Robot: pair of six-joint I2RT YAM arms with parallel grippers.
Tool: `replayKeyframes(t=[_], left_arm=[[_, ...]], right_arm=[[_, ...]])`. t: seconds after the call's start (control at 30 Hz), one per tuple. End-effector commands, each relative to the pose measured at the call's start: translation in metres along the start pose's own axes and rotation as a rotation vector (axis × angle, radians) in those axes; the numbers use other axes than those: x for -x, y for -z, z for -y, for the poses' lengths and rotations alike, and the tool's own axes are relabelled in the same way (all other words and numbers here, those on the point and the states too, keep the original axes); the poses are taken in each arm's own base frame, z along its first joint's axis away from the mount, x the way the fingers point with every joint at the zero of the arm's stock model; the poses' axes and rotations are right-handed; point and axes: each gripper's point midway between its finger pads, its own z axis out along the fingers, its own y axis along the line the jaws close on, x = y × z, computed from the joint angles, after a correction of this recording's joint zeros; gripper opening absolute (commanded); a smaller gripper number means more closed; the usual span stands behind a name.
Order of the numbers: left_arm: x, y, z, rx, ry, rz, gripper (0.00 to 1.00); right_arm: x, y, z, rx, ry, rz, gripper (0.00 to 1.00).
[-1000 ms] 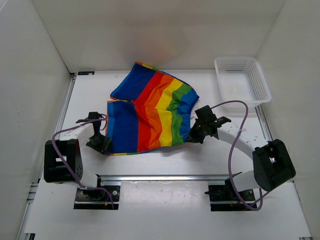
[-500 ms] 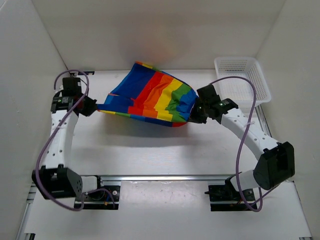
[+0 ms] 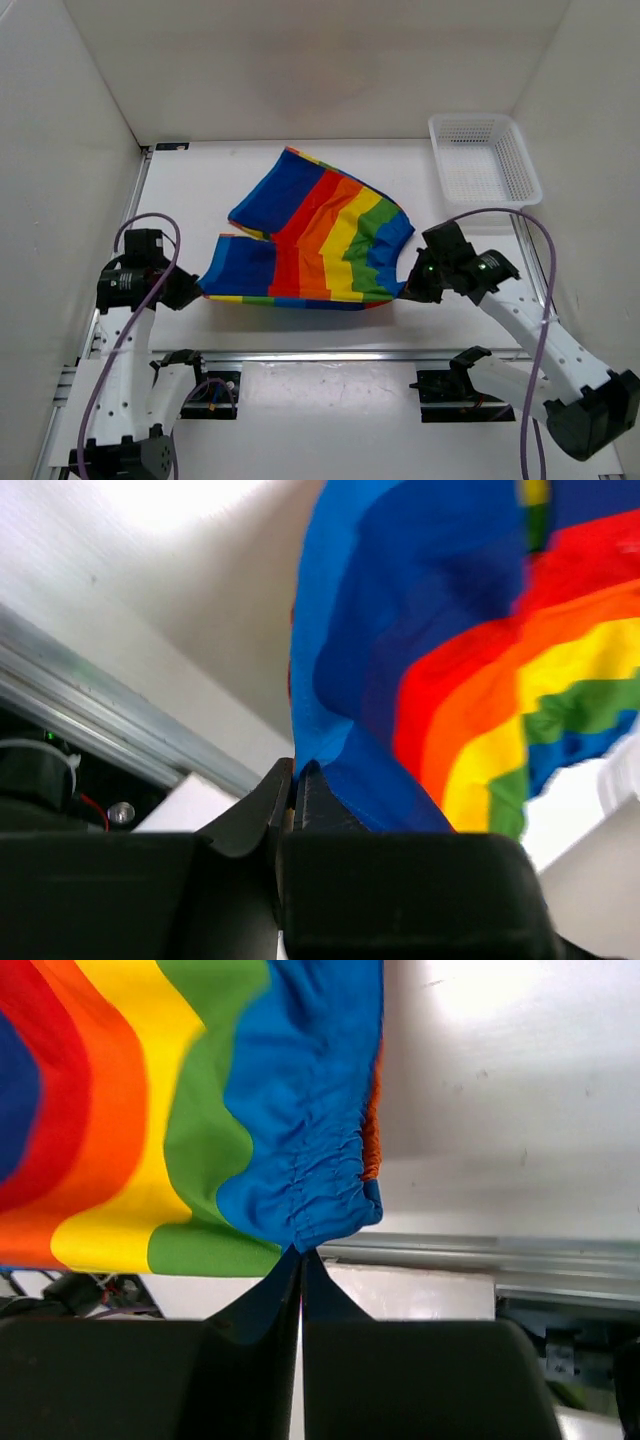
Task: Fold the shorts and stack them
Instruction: Flatten the shorts out, then fold the shorts
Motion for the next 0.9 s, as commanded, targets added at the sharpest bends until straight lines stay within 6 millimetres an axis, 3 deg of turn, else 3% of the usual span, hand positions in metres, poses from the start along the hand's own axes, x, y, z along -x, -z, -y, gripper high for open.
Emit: replayKeyframes(t=[0.0,0.07,0.17,0.2,0.27,0.3,0.33,0.4,0.43,0.5,0.53,0.57,0.6,0.7,0.73,0.87], left_arm=[[0.027,0.031,-0.003,-0.013,-0.007,0.168,0.10],[0.037,0.040,0.009,-0.030,-0.018,0.184,0.10],[0.065,0.056,0.046,-0.086,-0.045,0.209,0.10],[0.078,0.068,0.065,-0.132,-0.066,0.244,0.10],[0.099,0.060,0.094,-0.144,-0.086,0.247,0.10],[0.114,0.073,0.113,-0.183,-0.092,0.288,0.10],[0.120,0.057,0.125,-0.149,-0.105,0.260,0.10],[0.133,0.053,0.151,-0.170,-0.137,0.266,0.10],[0.146,0.049,0.173,-0.184,-0.157,0.273,0.10],[0.152,0.045,0.198,-0.205,-0.187,0.271,0.10],[0.157,0.056,0.220,-0.249,-0.215,0.301,0.10],[0.155,0.037,0.228,-0.219,-0.230,0.263,0.10],[0.153,0.034,0.235,-0.219,-0.251,0.254,0.10],[0.145,0.025,0.244,-0.202,-0.277,0.230,0.10],[0.142,0.017,0.240,-0.184,-0.279,0.214,0.10],[0.138,-0.002,0.227,-0.134,-0.290,0.206,0.10]], right_arm=[[0.002,0.026,0.039,-0.158,-0.042,0.089,0.00],[0.007,0.036,0.044,-0.199,-0.040,0.113,0.00],[0.025,0.052,0.047,-0.265,-0.045,0.184,0.00],[0.031,0.054,0.046,-0.274,-0.045,0.202,0.00],[0.045,0.057,0.042,-0.301,-0.040,0.231,0.00],[0.054,0.058,0.044,-0.328,-0.047,0.254,0.00],[0.062,0.053,0.043,-0.352,-0.044,0.252,0.00],[0.081,0.052,0.032,-0.333,-0.050,0.294,0.00],[0.089,0.046,0.032,-0.352,-0.050,0.287,0.00],[0.105,0.044,0.025,-0.341,-0.055,0.310,0.00],[0.114,0.037,0.024,-0.352,-0.071,0.311,0.00],[0.117,0.034,0.020,-0.343,-0.048,0.300,0.00],[0.120,0.032,0.013,-0.319,-0.026,0.294,0.00],[0.114,0.012,-0.034,-0.091,0.166,0.212,0.00],[0.106,0.008,-0.058,-0.007,0.241,0.208,0.00],[0.064,-0.020,-0.102,0.043,0.456,0.113,0.14]])
